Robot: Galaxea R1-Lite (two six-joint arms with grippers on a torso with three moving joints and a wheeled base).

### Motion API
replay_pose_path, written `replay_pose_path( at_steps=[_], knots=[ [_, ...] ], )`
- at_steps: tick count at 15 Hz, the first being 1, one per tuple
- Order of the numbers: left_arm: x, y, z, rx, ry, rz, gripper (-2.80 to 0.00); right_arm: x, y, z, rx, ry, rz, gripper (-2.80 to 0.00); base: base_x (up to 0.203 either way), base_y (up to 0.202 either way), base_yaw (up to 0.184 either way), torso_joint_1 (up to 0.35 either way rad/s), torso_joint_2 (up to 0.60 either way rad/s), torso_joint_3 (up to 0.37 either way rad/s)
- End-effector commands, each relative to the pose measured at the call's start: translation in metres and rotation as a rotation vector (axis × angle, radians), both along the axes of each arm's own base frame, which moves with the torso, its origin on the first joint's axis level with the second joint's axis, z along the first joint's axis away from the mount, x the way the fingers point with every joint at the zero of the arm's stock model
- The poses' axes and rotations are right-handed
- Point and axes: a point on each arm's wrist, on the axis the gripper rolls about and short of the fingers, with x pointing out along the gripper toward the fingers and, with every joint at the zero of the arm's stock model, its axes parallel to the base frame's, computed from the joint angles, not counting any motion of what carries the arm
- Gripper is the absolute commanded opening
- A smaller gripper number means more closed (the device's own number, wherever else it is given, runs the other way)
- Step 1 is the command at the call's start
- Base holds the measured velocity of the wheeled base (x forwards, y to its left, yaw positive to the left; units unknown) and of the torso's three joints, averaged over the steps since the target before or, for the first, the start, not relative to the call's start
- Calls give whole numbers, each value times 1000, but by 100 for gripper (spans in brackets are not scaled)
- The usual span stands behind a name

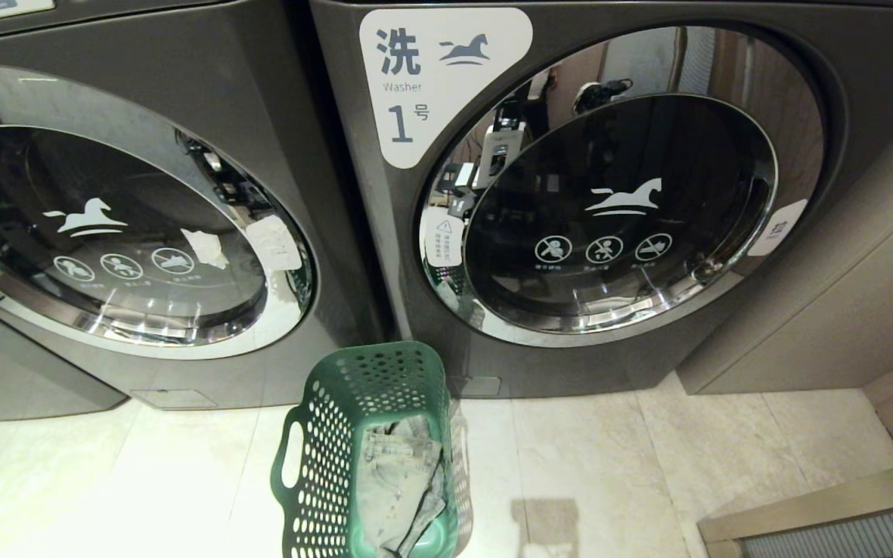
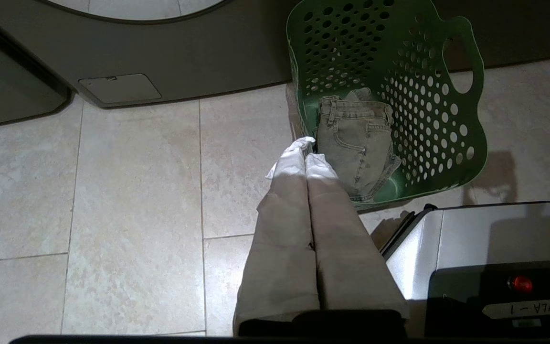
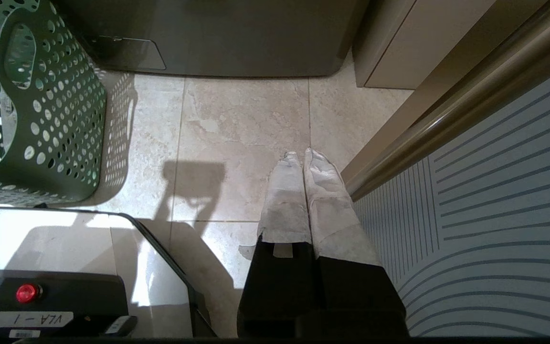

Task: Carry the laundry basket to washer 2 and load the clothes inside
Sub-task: Open the lid of the washing machine

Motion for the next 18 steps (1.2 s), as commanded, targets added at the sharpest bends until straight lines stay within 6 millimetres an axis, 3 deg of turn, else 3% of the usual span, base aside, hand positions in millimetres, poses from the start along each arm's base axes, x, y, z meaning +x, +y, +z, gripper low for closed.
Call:
replay_pose_path(
  at_steps=[1, 3, 5, 8, 10, 12, 16, 18],
  knots=[
    [0, 0, 0, 0, -1, -1, -280, 0, 0, 0, -1, 3, 0, -280, 0, 0, 0, 0, 0, 0],
    [-5, 0, 19, -5, -84, -10, -280, 0, 0, 0, -5, 3, 1, -280, 0, 0, 0, 0, 0, 0],
    [-15, -1, 52, -13, -168, -45, -280, 0, 0, 0, -13, 3, 9, -280, 0, 0, 0, 0, 0, 0],
    [-1, -2, 93, -77, -81, -78, -280, 0, 0, 0, -26, 4, 10, -280, 0, 0, 0, 0, 0, 0],
    [29, -2, 120, -148, 11, -85, -280, 0, 0, -1, -29, 5, 11, -280, 0, 0, 0, 0, 0, 0],
    [70, -4, 133, -251, 106, -101, -280, 0, 0, 0, -35, 4, 13, -280, 0, 0, 0, 0, 0, 0],
    [152, -9, 115, -392, 211, -193, -280, 0, 0, 0, -34, 4, 11, -280, 0, 0, 0, 0, 0, 0],
    [180, -10, 105, -425, 190, -232, -280, 0, 0, 0, -30, 4, 12, -280, 0, 0, 0, 0, 0, 0]
  ],
)
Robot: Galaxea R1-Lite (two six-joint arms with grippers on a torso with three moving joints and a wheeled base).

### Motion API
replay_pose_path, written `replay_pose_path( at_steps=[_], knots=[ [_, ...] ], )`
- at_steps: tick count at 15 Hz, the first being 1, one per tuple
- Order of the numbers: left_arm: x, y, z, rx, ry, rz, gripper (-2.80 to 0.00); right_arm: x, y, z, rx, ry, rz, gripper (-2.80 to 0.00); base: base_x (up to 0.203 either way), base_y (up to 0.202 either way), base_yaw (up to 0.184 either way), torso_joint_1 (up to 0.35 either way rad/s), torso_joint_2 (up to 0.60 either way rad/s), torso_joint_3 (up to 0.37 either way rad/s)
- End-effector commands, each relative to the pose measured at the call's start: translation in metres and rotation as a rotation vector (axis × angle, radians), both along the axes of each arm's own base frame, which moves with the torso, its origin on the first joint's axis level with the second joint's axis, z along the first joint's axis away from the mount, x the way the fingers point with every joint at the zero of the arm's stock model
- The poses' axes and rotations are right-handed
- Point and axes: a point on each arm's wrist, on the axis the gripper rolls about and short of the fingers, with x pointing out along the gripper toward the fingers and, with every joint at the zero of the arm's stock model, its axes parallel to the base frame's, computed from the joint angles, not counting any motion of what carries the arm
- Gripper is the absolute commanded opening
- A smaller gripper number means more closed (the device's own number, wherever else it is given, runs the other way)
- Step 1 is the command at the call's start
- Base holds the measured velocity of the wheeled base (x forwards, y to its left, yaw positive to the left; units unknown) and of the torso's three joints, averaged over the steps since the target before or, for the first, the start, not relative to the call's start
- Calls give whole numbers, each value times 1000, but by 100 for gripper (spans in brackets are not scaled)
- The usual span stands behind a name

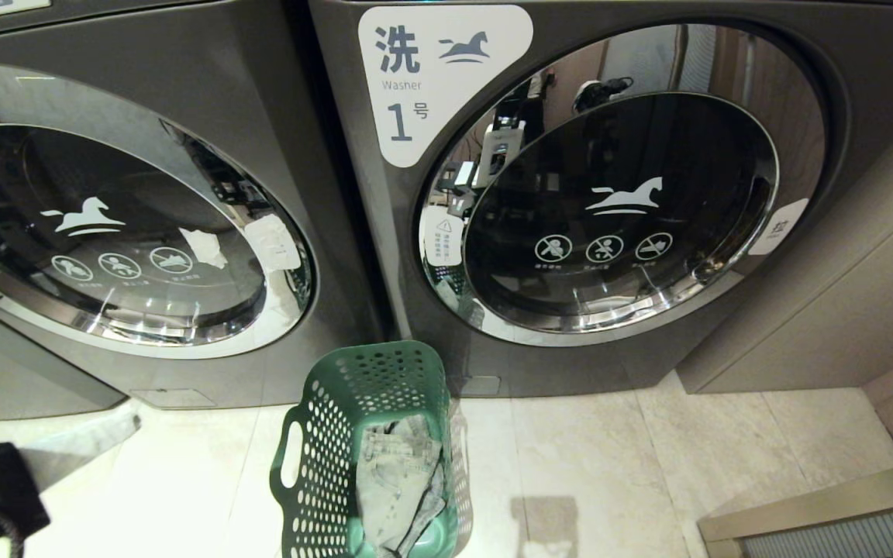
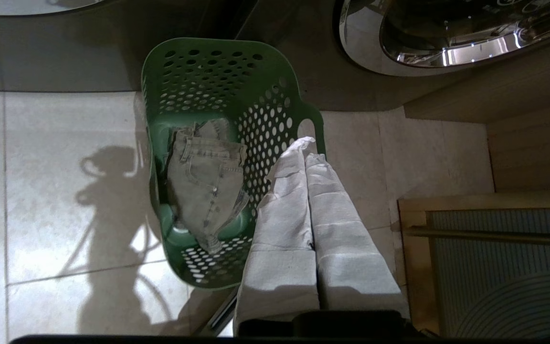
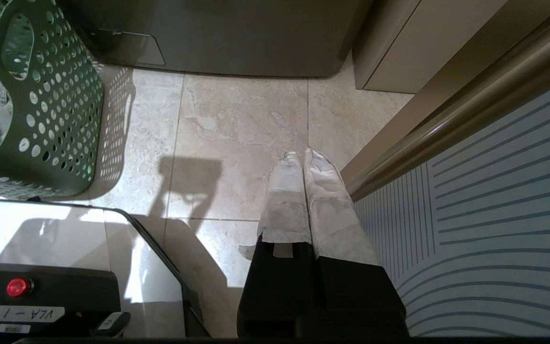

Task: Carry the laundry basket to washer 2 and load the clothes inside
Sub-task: Open the lid of the washing machine

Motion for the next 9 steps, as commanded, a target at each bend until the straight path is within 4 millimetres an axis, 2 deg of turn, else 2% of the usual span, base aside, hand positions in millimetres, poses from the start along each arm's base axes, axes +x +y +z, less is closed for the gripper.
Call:
replay_pose_path(
  at_steps=[1, 4, 7, 9],
  knots=[
    [41, -1, -17, -13, 48, -15, -280, 0, 0, 0, 2, 3, -1, -280, 0, 0, 0, 0, 0, 0],
    [55, 1, -15, -7, 49, 54, -280, 0, 0, 0, 6, 3, -3, -280, 0, 0, 0, 0, 0, 0],
    [60, 21, -19, -20, 70, 147, -280, 0, 0, 0, 6, 3, -1, -280, 0, 0, 0, 0, 0, 0],
    [70, 27, -25, -27, 87, 155, -280, 0, 0, 0, 6, 3, -2, -280, 0, 0, 0, 0, 0, 0]
  ],
)
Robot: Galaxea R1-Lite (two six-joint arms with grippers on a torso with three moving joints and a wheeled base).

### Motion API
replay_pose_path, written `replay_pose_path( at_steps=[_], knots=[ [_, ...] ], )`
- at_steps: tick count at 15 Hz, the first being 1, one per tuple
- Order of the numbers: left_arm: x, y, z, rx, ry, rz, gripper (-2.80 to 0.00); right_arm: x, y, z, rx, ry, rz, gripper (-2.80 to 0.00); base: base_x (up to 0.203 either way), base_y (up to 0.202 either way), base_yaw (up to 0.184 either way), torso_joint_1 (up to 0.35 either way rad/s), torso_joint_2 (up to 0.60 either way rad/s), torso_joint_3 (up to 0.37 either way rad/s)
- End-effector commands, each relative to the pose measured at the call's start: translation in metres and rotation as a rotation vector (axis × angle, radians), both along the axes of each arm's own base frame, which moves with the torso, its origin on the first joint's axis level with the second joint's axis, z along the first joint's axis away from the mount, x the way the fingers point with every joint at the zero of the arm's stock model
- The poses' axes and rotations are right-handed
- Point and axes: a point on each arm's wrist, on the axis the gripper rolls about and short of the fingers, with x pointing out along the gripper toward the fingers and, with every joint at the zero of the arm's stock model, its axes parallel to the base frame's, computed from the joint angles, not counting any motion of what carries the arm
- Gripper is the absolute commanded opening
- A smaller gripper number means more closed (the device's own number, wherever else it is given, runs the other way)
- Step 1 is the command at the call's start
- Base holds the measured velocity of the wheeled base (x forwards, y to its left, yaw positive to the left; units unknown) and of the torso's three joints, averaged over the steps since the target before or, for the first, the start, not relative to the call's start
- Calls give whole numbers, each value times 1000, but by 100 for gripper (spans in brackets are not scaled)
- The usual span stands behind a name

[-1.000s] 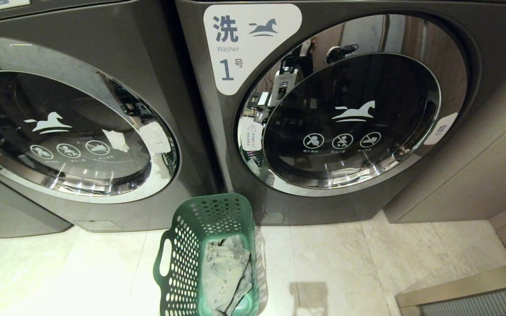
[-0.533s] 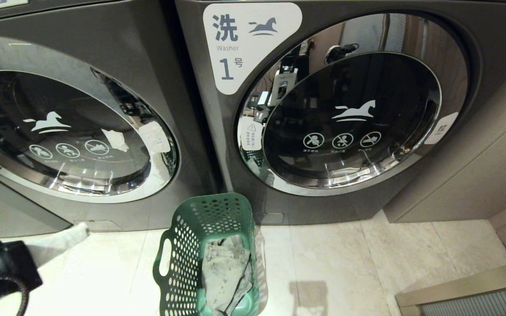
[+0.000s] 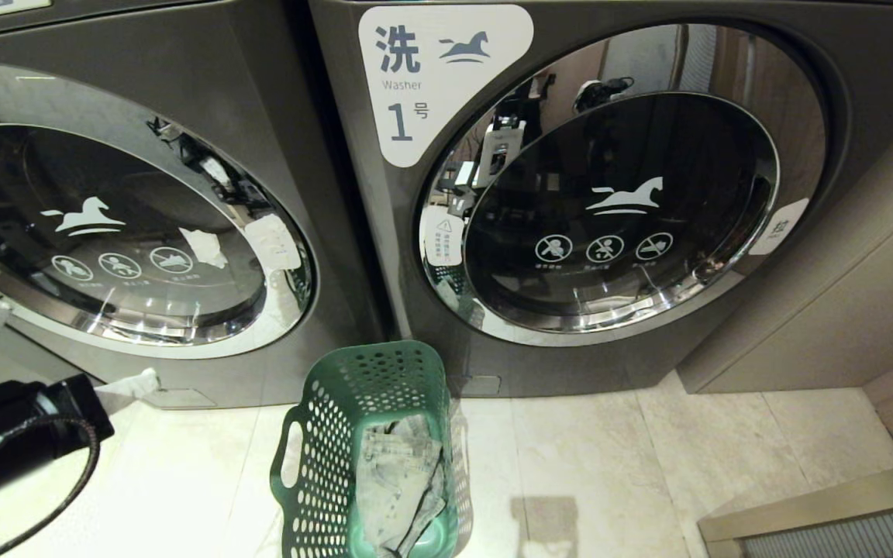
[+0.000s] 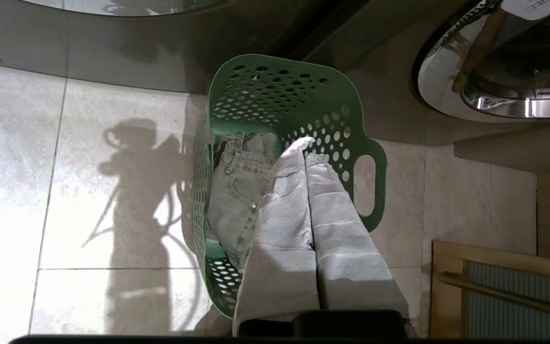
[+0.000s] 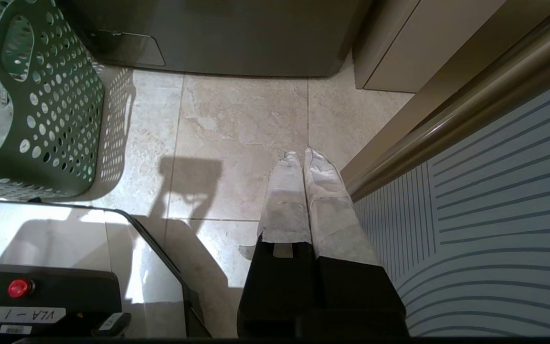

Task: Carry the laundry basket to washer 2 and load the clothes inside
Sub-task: Open the lid of the washing machine

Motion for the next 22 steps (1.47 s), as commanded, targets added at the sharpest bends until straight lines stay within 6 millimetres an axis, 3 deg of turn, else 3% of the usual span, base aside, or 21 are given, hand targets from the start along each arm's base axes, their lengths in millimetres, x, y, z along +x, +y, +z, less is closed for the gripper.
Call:
replay_pose_path(
  at_steps=[1, 5, 8, 10, 14, 15, 19, 22],
  knots=[
    [16, 5, -10, -5, 32, 14, -280, 0, 0, 0, -1, 3, -1, -280, 0, 0, 0, 0, 0, 0],
    [64, 24, -27, 47, -34, 52, -280, 0, 0, 0, -1, 3, -1, -280, 0, 0, 0, 0, 0, 0],
    [88, 36, -47, 117, -77, 17, -280, 0, 0, 0, -1, 3, -1, -280, 0, 0, 0, 0, 0, 0],
    [96, 38, -54, 133, -139, -59, -280, 0, 0, 0, -1, 3, -1, -280, 0, 0, 0, 0, 0, 0],
    [91, 51, -56, 110, -180, -134, -280, 0, 0, 0, -1, 3, -1, -280, 0, 0, 0, 0, 0, 0],
    [91, 52, -54, 110, -208, -156, 0, 0, 0, 0, -1, 3, -1, -280, 0, 0, 0, 0, 0, 0],
    [98, 51, -51, 112, -323, -300, 0, 0, 0, 0, -1, 3, 0, -280, 0, 0, 0, 0, 0, 0],
    [122, 50, -47, 148, -416, -347, 0, 0, 0, 0, -1, 3, 0, -280, 0, 0, 0, 0, 0, 0]
  ],
)
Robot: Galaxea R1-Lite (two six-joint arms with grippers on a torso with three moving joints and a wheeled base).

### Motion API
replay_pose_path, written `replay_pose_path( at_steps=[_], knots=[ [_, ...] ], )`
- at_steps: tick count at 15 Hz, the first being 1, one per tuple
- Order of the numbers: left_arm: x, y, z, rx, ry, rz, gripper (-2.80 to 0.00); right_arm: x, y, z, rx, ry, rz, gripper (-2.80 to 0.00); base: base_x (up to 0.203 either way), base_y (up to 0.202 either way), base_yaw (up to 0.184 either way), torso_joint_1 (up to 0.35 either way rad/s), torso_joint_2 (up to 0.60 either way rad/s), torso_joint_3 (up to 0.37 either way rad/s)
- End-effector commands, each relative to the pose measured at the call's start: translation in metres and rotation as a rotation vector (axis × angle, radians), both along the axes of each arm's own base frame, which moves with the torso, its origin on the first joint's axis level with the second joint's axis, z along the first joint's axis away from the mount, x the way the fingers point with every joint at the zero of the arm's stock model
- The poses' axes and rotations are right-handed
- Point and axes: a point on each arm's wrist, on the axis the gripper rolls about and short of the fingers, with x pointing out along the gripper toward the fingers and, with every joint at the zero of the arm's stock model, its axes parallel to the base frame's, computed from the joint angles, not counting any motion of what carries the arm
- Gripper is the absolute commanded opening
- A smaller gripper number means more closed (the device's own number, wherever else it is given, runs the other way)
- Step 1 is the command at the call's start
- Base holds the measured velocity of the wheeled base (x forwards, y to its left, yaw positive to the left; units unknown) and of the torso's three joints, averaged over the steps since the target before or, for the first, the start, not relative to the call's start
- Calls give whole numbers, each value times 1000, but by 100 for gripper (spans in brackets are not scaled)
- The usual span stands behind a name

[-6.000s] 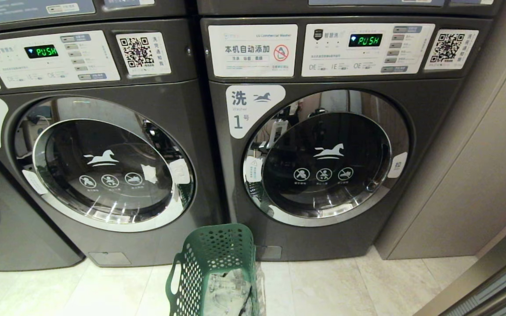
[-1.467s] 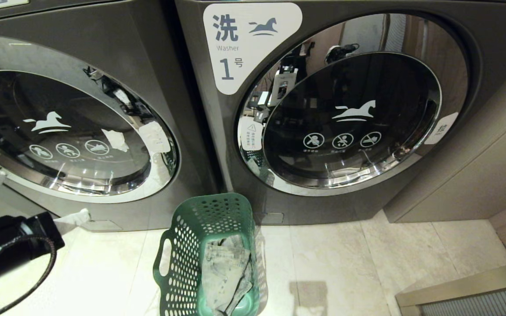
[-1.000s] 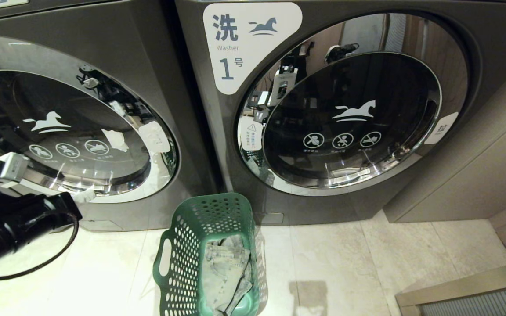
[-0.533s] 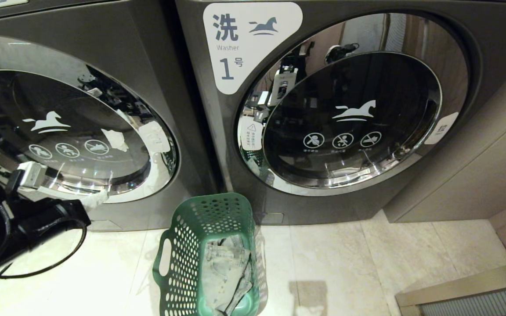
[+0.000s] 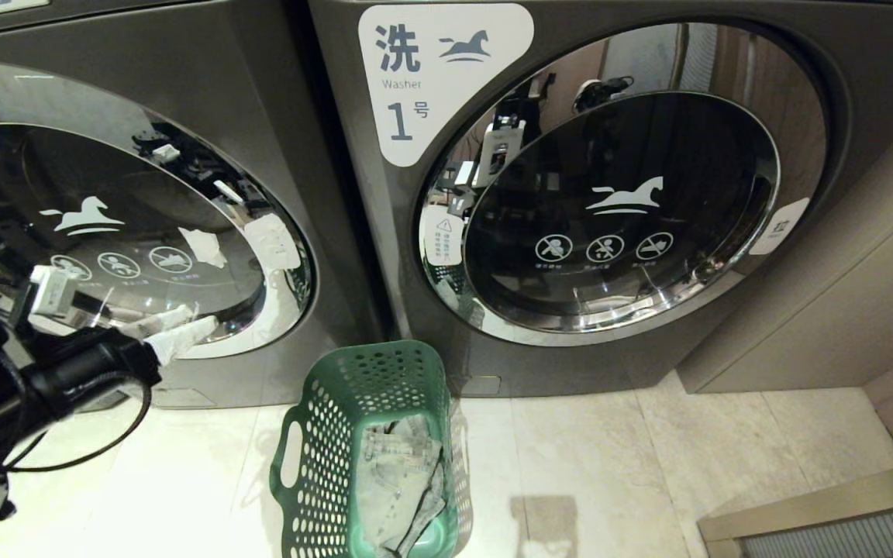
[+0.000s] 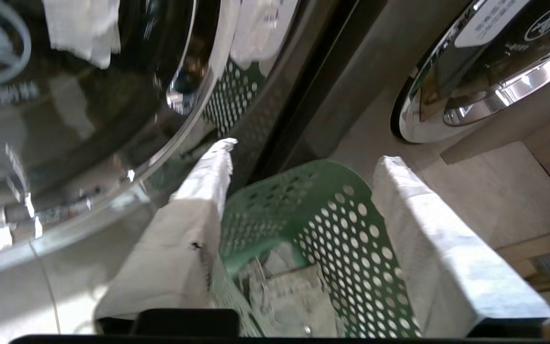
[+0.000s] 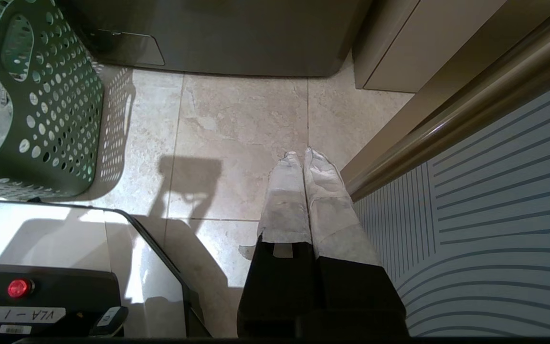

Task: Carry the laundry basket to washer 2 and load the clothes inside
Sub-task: Open the lid of the washing machine

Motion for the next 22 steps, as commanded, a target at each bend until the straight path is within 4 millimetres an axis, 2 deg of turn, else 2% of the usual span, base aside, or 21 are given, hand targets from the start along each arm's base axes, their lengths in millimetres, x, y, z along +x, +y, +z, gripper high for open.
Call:
replay_pose_path(
  at_steps=[1, 3, 6, 12, 18, 22],
  knots=[
    [18, -1, -2, 8, -27, -23, 0, 0, 0, 0, -1, 3, 0, -280, 0, 0, 0, 0, 0, 0],
    [33, -5, 3, 22, -68, -43, 0, 0, 0, 0, -1, 3, -1, -280, 0, 0, 0, 0, 0, 0],
    [45, -10, -3, 83, -123, -63, 0, 0, 0, 0, -1, 3, -1, -280, 0, 0, 0, 0, 0, 0],
    [68, -9, -6, 163, -244, -51, 0, 0, 0, 0, -1, 3, 1, -280, 0, 0, 0, 0, 0, 0],
    [88, -11, -3, 137, -271, -51, 0, 0, 0, 0, -1, 3, -1, -280, 0, 0, 0, 0, 0, 0],
    [103, -23, 0, 97, -283, -91, 0, 0, 0, 0, -1, 3, 1, -280, 0, 0, 0, 0, 0, 0]
  ],
)
